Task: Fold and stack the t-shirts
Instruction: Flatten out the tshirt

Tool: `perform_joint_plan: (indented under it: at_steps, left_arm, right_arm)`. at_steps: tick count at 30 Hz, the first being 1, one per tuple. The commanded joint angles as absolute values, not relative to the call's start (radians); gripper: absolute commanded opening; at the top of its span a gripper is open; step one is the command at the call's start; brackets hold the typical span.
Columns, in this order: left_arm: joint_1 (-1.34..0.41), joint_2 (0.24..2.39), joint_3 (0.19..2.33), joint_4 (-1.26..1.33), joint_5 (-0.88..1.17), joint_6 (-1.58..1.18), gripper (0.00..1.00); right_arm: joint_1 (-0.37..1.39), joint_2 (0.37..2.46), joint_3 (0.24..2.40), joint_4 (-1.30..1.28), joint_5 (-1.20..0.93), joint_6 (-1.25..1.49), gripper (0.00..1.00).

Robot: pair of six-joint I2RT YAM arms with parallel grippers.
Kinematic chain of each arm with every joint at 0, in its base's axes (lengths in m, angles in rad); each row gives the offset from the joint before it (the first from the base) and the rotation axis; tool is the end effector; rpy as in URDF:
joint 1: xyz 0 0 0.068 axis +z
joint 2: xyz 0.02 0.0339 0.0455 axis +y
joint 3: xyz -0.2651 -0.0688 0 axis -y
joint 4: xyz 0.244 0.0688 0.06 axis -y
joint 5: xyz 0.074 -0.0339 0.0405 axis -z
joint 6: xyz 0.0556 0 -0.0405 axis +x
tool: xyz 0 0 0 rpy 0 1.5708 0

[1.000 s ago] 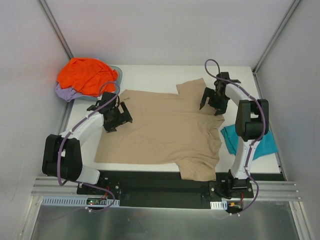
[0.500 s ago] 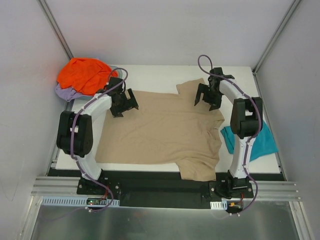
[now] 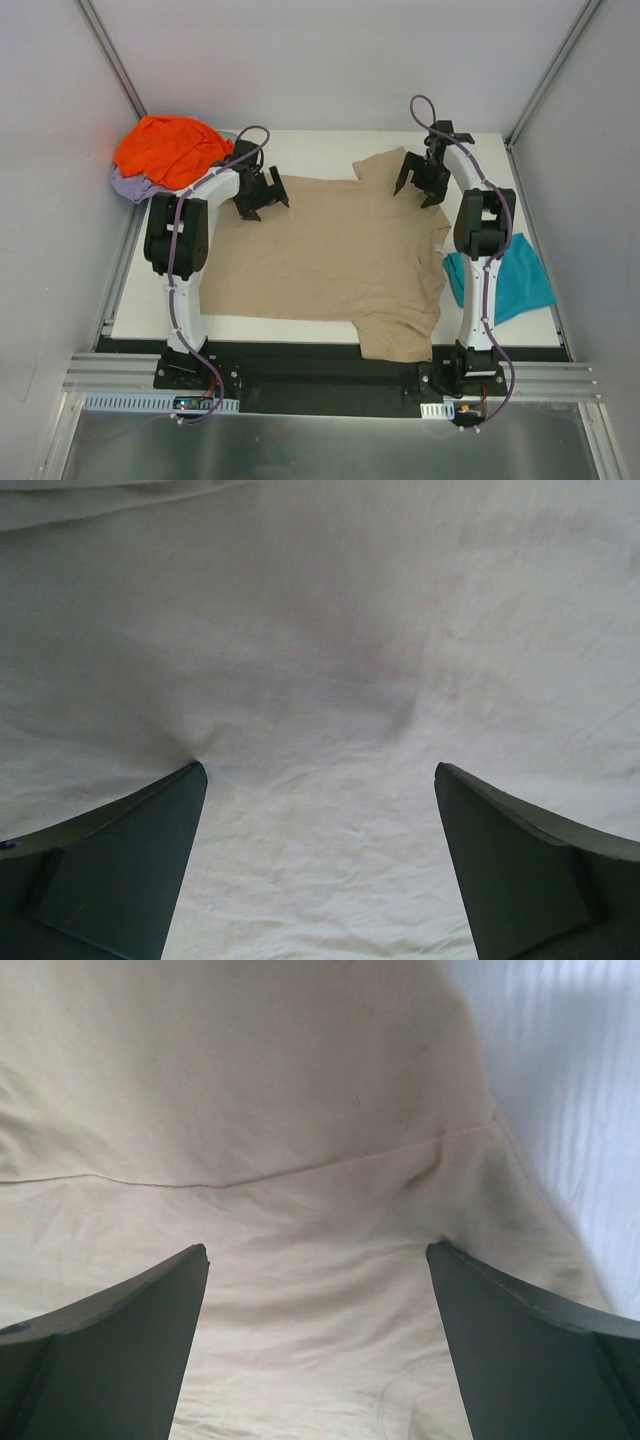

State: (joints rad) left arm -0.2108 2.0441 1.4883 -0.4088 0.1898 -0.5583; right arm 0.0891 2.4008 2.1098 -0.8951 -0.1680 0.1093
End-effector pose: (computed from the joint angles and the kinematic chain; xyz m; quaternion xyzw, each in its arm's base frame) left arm 0.4408 -0.1051 0.1660 -0.1364 0.9407 -0.1953 0.2415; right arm 0.5121 0.0551 0.1605 -0.0062 0.9782 0.1008 0.1814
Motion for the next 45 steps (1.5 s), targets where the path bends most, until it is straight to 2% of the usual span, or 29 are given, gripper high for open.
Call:
perform_joint_plan:
  at_steps: [1,3,8,13,16,23,30,37,45]
  left_arm:
    - [-0.224,2.118,1.603,-0.440,0.218,-0.540,0.99]
    - [-0.224,2.137,1.644,-0.454,0.219,-0.541,0.99]
    - [-0.224,2.082,1.674,-0.474,0.209,-0.531,0.99]
    - [-0.230,2.048,1.721,-0.472,0.111,-0.523,0.99]
    - [-0.232,2.101,1.779,-0.472,0.123,-0.508,0.99]
    - [-0.258,2.172,1.882,-0.465,0.057,-0.474,0.99]
    - [-0.267,2.332,2.061,-0.465,0.101,-0.413,0.99]
    - [-0.275,2.401,2.115,-0.465,0.006,-0.350,0.99]
    - [-0.270,2.444,2.207,-0.468,-0.110,-0.261,0.99]
  right_arm:
    - [0.049,2.512,2.265,-0.914,-0.225,0.103,0.97]
    - [0.046,2.537,2.335,-0.907,-0.207,0.098,0.97]
    - [0.002,2.513,2.327,-0.838,-0.227,0.104,0.97]
    - [0.009,2.412,2.238,-0.727,-0.507,-0.078,0.97]
    - [0.017,2.353,2.212,-0.720,-0.552,-0.101,0.97]
    - [0.046,2.123,1.959,-0.646,-0.627,-0.117,0.97]
    - [0.152,1.867,1.509,-0.543,-0.549,-0.032,0.97]
    - [0.225,1.825,1.218,-0.410,-0.568,0.097,0.97]
    - [0.250,1.853,1.111,-0.451,-0.515,0.104,0.97]
